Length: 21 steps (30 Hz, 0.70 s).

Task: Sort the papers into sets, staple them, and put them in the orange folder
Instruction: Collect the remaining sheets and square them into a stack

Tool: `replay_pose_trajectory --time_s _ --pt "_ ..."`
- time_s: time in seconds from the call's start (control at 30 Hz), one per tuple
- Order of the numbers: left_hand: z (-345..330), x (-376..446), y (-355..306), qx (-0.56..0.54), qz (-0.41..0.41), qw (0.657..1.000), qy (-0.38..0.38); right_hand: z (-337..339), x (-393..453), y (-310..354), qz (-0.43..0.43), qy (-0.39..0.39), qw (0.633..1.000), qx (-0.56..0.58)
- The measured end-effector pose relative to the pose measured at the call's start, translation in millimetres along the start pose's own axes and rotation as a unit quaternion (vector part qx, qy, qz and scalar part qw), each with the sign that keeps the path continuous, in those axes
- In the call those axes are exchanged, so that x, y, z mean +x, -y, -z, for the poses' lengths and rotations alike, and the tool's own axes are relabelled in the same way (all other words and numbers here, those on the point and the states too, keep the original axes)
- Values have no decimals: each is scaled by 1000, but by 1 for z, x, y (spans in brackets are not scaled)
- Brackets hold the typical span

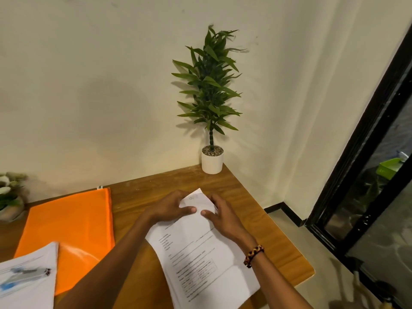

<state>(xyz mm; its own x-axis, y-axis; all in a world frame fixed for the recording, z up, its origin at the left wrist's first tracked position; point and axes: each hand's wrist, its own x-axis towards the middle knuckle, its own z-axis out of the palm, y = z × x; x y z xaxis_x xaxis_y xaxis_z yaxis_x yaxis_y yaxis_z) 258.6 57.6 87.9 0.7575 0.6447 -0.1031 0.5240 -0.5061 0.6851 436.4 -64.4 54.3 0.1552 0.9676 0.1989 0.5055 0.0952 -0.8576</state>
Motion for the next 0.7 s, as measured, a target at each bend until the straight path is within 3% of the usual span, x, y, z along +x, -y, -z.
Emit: replay_pose_trajectory --time_s 0.13,0.23,0.33,0.4,0.47,0.53,0.6,0.7 --pt "9 -12 16 -73 113 984 -121 25 10 -1 -39 107 990 -88" --pt "22 -22 43 -188 132 952 -203 52 9 -10 -75 134 978 -145" --pt "30 -32 61 -287 129 914 -257 61 9 -10 -97 93 991 -22" --pt "29 -34 70 -315 131 893 -295 56 11 -4 -93 10 991 91" --pt "27 -38 71 -352 113 867 -335 45 14 2 -87 -61 976 191" --pt "21 -42 65 -380 93 841 -372 31 17 7 -83 -84 962 247" --pt "17 -45 65 -382 73 841 -377 15 20 7 -74 -94 959 256" --pt "5 -50 74 -338 70 899 -269 -4 24 2 -76 -109 959 249"
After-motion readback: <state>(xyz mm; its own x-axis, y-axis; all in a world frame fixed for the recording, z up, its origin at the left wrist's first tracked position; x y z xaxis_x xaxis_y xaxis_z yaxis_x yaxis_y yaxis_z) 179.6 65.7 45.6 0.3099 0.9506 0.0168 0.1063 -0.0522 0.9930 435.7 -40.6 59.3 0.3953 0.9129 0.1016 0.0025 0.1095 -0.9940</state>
